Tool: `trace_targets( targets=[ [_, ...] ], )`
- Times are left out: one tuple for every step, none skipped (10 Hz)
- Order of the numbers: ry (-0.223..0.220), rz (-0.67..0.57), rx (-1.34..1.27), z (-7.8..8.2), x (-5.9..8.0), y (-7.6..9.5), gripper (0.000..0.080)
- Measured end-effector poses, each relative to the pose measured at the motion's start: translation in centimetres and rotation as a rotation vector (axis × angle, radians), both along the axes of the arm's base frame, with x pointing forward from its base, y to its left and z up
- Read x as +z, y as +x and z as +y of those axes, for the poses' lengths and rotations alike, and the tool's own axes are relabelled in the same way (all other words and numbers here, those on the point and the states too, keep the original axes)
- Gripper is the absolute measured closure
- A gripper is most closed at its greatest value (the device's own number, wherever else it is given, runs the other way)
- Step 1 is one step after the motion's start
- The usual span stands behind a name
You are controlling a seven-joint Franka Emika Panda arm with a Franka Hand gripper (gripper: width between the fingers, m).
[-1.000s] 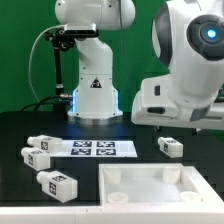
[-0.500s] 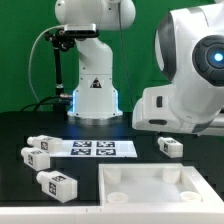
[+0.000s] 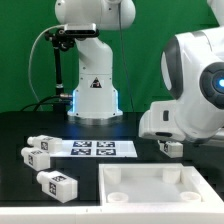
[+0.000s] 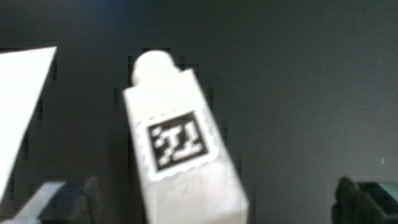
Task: Assemble one leg
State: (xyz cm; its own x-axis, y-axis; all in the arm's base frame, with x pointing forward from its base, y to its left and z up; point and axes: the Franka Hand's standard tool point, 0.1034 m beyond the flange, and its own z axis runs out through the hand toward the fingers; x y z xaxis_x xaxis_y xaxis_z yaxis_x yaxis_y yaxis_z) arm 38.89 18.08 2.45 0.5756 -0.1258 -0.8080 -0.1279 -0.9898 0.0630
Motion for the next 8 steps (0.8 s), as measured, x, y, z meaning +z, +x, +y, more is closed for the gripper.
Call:
trace_targets(
  targets=[
    [0.000, -0.001, -0.001, -0.1, 0.0, 0.1, 0.0150],
    [0.000, -0.001, -0.003, -0.1, 0.0, 0.1, 0.0150],
    [0.000, -0.001, -0.005, -0.2, 0.0, 0.1, 0.0150],
    [0.012, -0.002, -0.009, -1.0, -0.1, 0.4, 0.0150],
    [0.007, 0.003, -0.019, -1.4, -0.6, 0.1, 0.0150],
    [0.003, 0.013, -0.020, -1.6, -1.2, -0.5, 0.0150],
    [-0.001, 0.023, -0.025, -1.9, -1.5, -0.8, 0.0150],
    [-0.001, 0.022, -0.027, -1.9, -1.5, -0.7, 0.0150]
  ],
)
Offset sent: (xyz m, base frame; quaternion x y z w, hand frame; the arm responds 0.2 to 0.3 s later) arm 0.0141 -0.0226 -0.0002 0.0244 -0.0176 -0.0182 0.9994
